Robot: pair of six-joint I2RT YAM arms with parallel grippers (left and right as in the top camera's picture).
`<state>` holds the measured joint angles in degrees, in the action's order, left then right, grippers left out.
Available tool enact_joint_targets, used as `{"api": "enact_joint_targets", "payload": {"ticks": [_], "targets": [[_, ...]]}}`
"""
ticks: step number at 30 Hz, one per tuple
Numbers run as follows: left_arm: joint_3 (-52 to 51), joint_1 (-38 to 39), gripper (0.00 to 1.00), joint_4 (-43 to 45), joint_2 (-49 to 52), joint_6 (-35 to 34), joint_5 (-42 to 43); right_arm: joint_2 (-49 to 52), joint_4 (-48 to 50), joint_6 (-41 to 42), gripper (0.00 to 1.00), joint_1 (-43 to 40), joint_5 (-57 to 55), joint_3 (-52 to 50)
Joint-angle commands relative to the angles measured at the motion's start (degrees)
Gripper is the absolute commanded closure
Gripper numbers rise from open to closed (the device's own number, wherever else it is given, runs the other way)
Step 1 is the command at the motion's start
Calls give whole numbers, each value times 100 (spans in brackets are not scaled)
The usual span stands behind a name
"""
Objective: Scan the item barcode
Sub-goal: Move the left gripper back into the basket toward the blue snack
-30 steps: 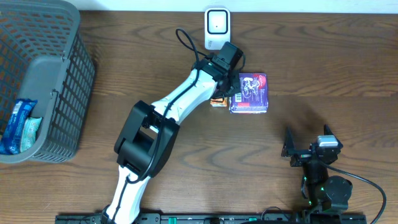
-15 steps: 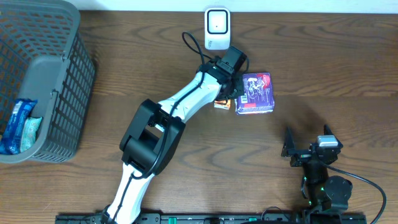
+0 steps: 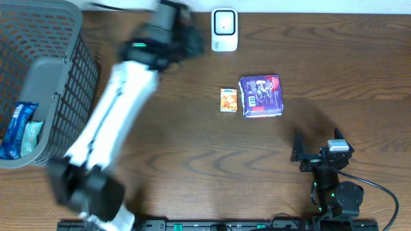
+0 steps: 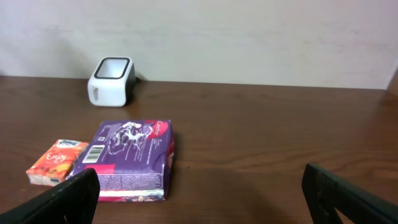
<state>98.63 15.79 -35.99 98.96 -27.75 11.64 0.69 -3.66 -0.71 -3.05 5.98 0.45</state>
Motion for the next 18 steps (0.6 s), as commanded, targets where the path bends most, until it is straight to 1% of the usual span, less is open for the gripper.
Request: {"api": "enact_joint_targets", "payload": {"ticks": [1,4,7,9,12,15,17,18], "targets": [[142,-721,43,-70,-651,420,-79,-31,-20,-85,1,-28,35,-11],[142,-1539,38,-92,-1137,479,-79,-31,-20,-85,1,-28,35,-11],[142,-2341,31,-160,-1453,844,-81,-31,-20,-85,1,-28,35,-11],[142,-2931,28,-271,-1578,1016,-114,-31,-20,-85,1,-28,35,-11],[142,-3773,28,-592,-1635,1012,-586,-31,-20,-85,1,-28,35,-11],[111,-4557,28,-1237,-1541,1014,-1305,-31,-20,-85,1,-28,35,-11],[48,-4824,28,-1558,-1432,1012,-1613,-31,-20,-85,1,-28,35,-11],[-11,-4937,31,-1705,-1355,1012,-1773,-31,-20,-85,1,-28,37,-11]]}}
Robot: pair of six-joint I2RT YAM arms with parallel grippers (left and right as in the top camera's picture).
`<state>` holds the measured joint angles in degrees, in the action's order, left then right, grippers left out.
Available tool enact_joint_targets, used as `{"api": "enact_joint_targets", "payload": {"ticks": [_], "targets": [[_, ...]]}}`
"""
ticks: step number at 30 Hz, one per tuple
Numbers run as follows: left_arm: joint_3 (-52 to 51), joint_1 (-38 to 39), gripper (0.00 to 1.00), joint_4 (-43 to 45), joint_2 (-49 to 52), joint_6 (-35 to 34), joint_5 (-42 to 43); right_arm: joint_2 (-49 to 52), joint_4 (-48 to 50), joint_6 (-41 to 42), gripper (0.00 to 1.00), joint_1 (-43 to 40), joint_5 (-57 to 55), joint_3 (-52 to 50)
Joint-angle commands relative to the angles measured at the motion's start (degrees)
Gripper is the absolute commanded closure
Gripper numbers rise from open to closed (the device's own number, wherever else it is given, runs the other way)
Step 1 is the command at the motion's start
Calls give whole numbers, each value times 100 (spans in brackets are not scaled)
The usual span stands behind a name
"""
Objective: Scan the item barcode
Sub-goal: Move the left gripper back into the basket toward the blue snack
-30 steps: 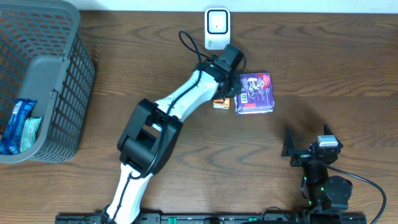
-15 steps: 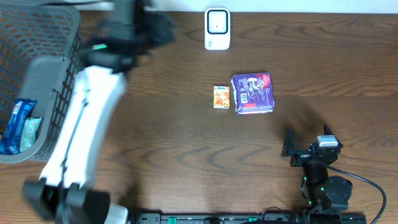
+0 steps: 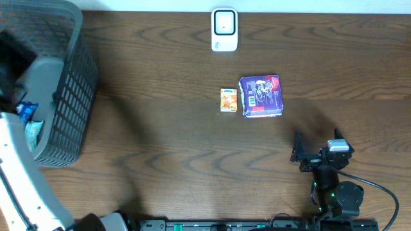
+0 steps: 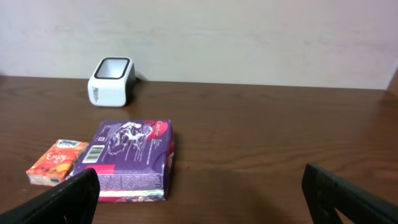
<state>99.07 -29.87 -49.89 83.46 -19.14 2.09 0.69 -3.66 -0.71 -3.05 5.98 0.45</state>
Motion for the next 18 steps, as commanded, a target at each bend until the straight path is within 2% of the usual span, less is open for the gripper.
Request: {"api": "enact_joint_targets", "payload": {"ticks": [1,3,13,18], "targets": [[-107,-450,38,-411,267,149,-935,-31,-20,-85,1,-28,35,-11],[-234,-560,43,-584,452,151,-1108,-31,-20,-85,1,-28,35,-11],[-815,-592,42,-1001,1759,308,-2645,-31,-20,-85,1,-28,35,-11],[-890,-597,41,-828,2310,651,-2765,-31,-20,-85,1,-28,35,-11]]}}
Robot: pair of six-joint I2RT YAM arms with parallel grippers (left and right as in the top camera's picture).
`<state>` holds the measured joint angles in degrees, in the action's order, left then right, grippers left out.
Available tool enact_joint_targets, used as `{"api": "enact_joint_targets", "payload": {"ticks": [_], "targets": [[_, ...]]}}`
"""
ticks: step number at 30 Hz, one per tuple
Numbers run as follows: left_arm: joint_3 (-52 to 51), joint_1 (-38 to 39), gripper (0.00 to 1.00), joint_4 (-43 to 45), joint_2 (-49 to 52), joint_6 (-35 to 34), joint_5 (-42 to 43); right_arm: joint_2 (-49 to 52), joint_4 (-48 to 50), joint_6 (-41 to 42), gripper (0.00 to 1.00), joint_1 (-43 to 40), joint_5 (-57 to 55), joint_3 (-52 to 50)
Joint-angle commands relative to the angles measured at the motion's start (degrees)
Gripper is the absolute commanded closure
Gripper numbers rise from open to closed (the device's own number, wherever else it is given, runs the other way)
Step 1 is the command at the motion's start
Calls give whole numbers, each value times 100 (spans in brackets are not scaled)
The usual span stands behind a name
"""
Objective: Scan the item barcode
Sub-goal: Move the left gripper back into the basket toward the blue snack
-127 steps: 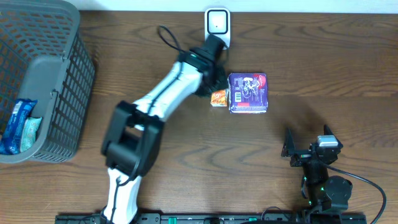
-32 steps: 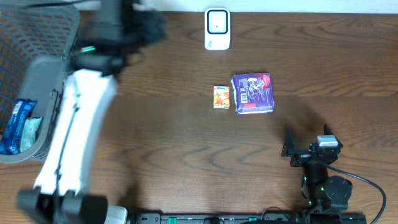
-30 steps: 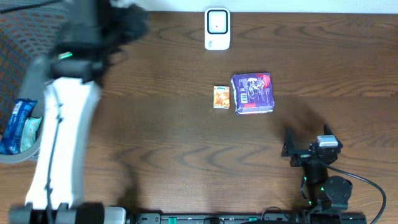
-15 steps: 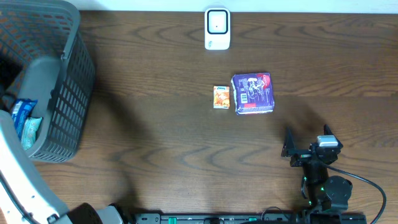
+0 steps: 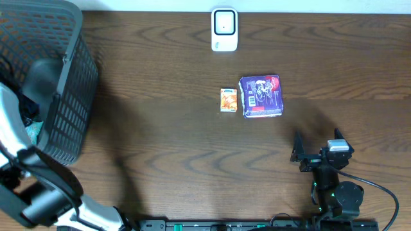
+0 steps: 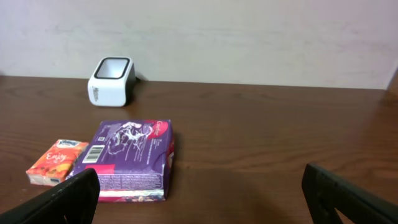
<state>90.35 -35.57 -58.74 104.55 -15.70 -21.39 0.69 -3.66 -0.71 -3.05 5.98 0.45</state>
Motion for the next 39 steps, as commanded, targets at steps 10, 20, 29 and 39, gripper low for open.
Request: {"api": "enact_joint_targets", "payload": {"ticks": [10,20,29,39], "targets": [[-17,-48,34,577,1021,828,-420,-31,-20,-85,1,-28,35,-11],[-17,-52,31,1095,1346,1126,-352,-31,-20,-85,1,-28,35,-11],[-20,-90,17,1475,1552,1163,-350,-31,-20,-85,1,-28,37,-11],[-26,-175,69,1469,1558,1163,553,-31,-20,-85,1,-28,35,-11]]}}
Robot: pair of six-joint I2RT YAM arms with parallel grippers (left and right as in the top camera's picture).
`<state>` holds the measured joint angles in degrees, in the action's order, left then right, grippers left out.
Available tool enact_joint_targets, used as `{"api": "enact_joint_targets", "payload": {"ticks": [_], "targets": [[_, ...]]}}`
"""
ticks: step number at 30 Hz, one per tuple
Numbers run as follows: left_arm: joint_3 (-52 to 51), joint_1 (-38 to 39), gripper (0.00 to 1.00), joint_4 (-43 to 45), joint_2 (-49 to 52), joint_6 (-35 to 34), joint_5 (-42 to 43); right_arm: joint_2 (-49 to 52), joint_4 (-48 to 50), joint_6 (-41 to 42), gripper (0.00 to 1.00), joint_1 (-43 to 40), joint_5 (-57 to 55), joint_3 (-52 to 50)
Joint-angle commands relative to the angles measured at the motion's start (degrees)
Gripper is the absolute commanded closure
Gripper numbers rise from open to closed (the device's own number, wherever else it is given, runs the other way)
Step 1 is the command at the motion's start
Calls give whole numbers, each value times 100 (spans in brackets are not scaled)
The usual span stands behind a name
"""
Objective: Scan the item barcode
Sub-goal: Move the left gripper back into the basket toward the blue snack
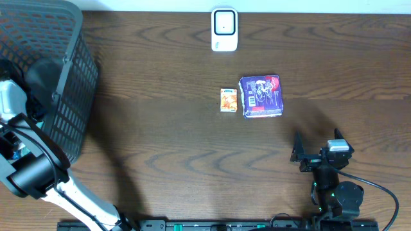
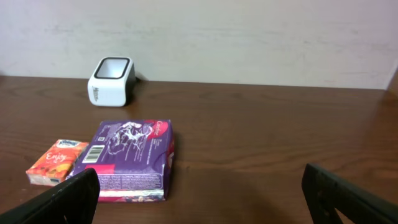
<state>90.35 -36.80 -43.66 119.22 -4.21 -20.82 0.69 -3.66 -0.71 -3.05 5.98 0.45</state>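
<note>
A purple packet [image 1: 261,96] lies flat mid-table with its barcode face up, also in the right wrist view [image 2: 130,158]. A small orange box [image 1: 228,100] sits just left of it. The white scanner [image 1: 224,29] stands at the back edge. My right gripper [image 1: 318,153] rests open near the front right, fingers wide apart [image 2: 199,205], well short of the packet. My left arm [image 1: 26,173] bends over the grey basket [image 1: 70,77] at far left. Its gripper is down inside the basket and mostly hidden.
The wire basket takes up the back left corner, with its tall meshed wall facing the table's middle. A pale wall runs behind the scanner. Brown wooden tabletop [image 1: 160,141] lies between the basket and the two items.
My left arm's elbow has shifted farther up along the basket's left side, and its forearm now lies over the basket's inside. The right gripper, packet, box and scanner are unchanged.
My left arm first stretched, blurred, toward the back near the scanner. Then it was over at the basket on the far left. It has stayed bent into the basket since then. The right gripper has rested open throughout, and the items have not moved.
</note>
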Motion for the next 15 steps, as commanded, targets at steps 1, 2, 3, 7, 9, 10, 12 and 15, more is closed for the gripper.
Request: {"api": "enact_joint_targets", "payload": {"ticks": [1,2,3,7,9,10,12,15], "targets": [[-26,-52,75,-46,92,11,540,-31,-20,-85,1,-28,35,-11],[-26,-52,81,-61,92,11,538,-31,-20,-85,1,-28,37,-11],[-26,-52,92,-85,92,11,538,-31,-20,-85,1,-28,35,-11],[-26,-52,93,-221,92,13,535,-31,-20,-85,1,-28,35,-11],[-24,-52,93,-289,92,13,535,-31,-20,-85,1,-28,37,-11],[-22,-48,93,-323,79,11,538,-31,-20,-85,1,-28,37,-11],[-22,-22,93,-352,9,2,542,-31,-20,-85,1,-28,37,-11],[-17,85,93,-334,-195,-37,546,-31,-20,-85,1,-28,35,-11]]}}
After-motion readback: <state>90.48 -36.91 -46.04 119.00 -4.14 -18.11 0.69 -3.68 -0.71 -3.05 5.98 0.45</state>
